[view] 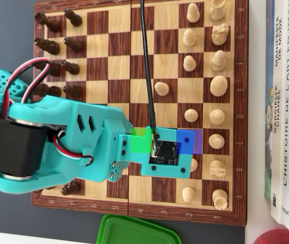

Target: Play chess

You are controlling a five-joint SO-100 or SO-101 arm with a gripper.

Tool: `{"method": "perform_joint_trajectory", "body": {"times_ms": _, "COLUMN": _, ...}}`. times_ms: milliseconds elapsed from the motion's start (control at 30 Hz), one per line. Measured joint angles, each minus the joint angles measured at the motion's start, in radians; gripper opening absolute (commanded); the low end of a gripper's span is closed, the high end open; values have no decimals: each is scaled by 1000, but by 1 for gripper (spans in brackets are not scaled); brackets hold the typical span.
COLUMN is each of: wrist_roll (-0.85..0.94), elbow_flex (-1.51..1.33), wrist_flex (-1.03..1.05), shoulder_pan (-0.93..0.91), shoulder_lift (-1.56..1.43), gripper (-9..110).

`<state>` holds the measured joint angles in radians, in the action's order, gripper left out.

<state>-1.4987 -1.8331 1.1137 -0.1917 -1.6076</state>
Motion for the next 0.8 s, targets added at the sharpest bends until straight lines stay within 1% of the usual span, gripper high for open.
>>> {"method": "perform_joint_trajectory", "body": {"times_ms": 433, "wrist_roll": 0, "elbow_flex": 0, "wrist_flex": 0, "shoulder_pan": 29, "shoulder_lift": -109, "gripper": 16}}
{"method": "perform_joint_trajectory", "body": {"times_ms": 800, "wrist_roll": 0, "elbow_flex": -49, "wrist_flex": 3, "shoulder_pan": 34, "shoulder_lift": -362, "gripper": 15}}
